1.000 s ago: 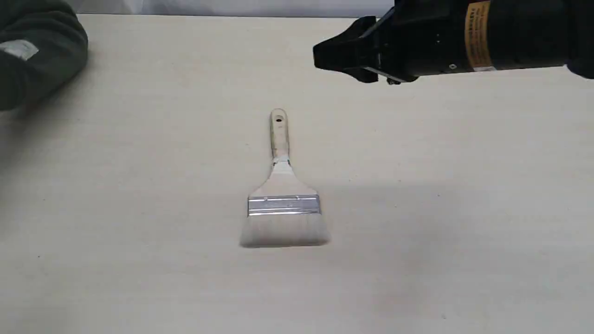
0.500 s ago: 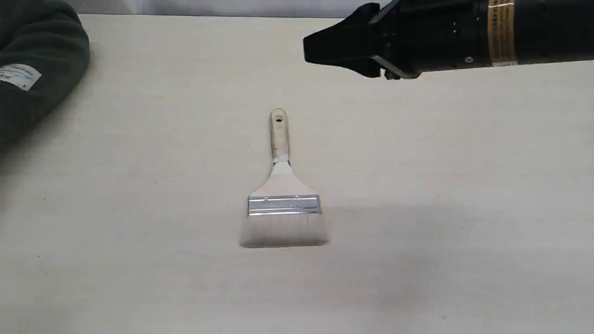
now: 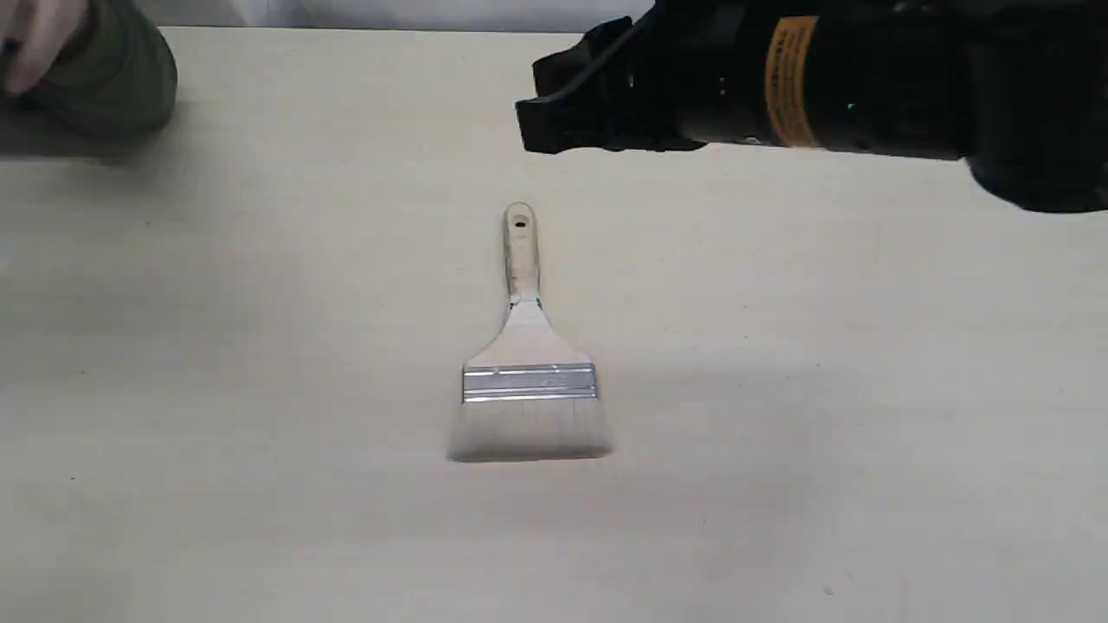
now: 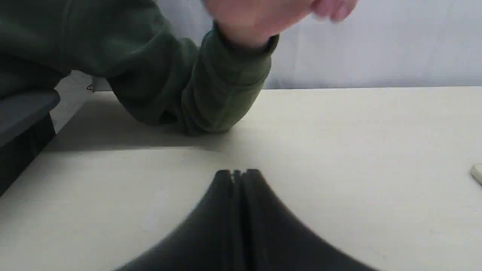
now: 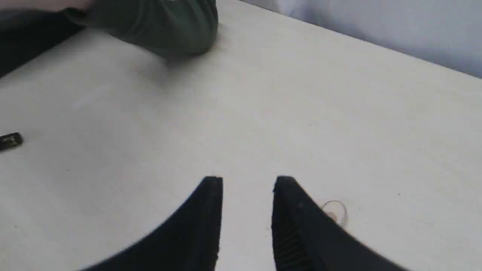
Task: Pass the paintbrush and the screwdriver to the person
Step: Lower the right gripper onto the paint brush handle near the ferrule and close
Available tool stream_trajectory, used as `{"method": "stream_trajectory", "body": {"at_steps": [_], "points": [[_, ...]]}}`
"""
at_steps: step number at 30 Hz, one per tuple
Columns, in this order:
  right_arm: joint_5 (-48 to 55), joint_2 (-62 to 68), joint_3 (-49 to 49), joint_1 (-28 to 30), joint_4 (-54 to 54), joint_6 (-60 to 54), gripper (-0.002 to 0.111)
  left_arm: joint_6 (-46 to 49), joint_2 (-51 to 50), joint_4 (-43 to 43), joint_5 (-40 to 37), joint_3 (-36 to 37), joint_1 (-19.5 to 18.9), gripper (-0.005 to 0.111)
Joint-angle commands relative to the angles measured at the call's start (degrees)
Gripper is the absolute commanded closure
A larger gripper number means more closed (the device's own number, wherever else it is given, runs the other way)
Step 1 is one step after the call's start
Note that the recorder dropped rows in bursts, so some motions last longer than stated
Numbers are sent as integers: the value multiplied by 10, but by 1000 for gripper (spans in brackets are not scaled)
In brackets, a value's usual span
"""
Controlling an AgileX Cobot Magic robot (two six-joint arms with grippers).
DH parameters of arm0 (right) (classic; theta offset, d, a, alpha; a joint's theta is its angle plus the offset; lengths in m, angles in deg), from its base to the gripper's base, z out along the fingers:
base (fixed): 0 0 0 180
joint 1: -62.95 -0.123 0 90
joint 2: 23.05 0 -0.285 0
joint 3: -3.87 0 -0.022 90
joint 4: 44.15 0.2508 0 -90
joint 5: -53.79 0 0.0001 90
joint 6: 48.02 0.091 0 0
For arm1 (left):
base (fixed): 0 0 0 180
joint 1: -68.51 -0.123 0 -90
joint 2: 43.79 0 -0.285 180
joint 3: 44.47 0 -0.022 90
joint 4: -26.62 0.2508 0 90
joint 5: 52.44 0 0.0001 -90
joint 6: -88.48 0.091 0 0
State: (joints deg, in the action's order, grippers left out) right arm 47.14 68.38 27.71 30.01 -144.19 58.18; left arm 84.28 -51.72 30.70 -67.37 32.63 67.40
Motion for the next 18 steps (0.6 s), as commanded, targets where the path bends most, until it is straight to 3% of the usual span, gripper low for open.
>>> {"method": "stream_trajectory", "body": {"at_steps": [1, 18], "points": [[47, 17, 4, -12, 1, -5, 83, -1, 1, -1, 7, 1, 5, 107], [50, 104, 4, -12, 1, 1, 83, -1, 1, -3, 5, 1, 5, 107]]}}
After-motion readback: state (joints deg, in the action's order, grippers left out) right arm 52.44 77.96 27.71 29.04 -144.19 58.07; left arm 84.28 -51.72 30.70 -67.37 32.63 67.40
